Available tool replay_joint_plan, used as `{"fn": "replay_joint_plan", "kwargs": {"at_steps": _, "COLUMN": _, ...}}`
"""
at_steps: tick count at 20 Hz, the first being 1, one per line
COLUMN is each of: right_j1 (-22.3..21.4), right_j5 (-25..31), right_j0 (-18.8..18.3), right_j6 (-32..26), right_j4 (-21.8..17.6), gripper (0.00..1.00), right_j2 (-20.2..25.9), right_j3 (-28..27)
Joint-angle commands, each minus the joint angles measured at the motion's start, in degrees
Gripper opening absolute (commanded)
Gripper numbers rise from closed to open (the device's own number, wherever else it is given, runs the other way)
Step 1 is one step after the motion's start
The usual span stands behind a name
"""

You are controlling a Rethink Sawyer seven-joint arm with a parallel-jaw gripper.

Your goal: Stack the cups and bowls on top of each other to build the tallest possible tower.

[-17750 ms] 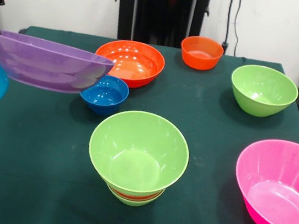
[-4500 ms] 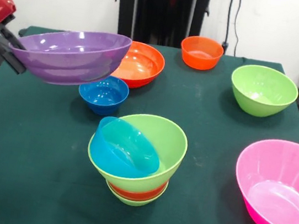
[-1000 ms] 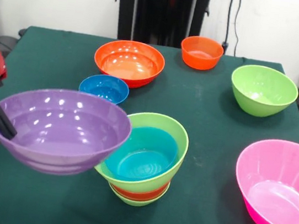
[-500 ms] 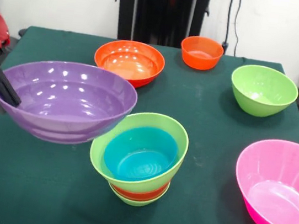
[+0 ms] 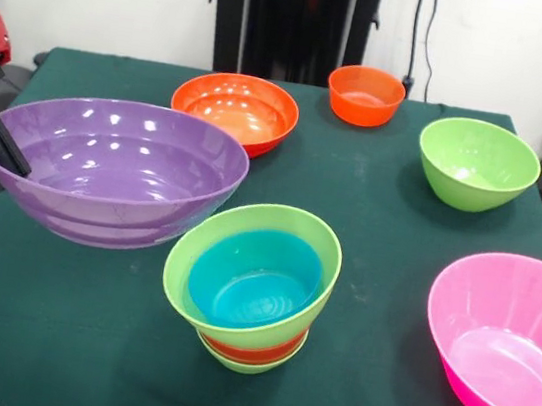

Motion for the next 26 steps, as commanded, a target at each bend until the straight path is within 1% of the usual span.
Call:
{"fn": "replay_joint_plan", "kwargs": {"at_steps": 1, "right_j1": 3.0, "right_j5": 3.9, "right_j0": 2.4, "right_j6": 9.6, "right_j4": -1.7, "gripper": 0.0, "right_j2": 5.9, "right_j3": -2.7}}
{"fn": "replay_joint_plan", "kwargs": {"at_steps": 17, "right_j1": 8.8, "right_j5": 3.0, "right_j0": 4.8, "right_j6": 15.3, "right_j4": -0.9, "gripper": 0.0, "right_j2": 5.6, "right_j3": -12.7}}
{"fn": "replay_joint_plan", "kwargs": {"at_steps": 20, "right_j1": 9.6, "right_j5": 2.9, "right_j0": 5.0, "right_j6": 15.6, "right_j4": -0.7, "gripper": 0.0, "right_j2": 5.3, "right_j3": -13.9}}
{"fn": "replay_joint_plan", "kwargs": {"at_steps": 23, "right_j1": 9.6, "right_j5": 3.0, "right_j0": 5.0, "right_j6": 15.6, "right_j4": -0.3, "gripper": 0.0, "right_j2": 5.0, "right_j3": -13.9}}
{"fn": "replay_joint_plan", "kwargs": {"at_steps": 26, "right_j1": 10.5, "right_j5": 3.7, "right_j0": 5.1, "right_j6": 17.3, "right_j4": -0.2, "gripper": 0.0, "right_j2": 4.7, "right_j3": -16.2}}
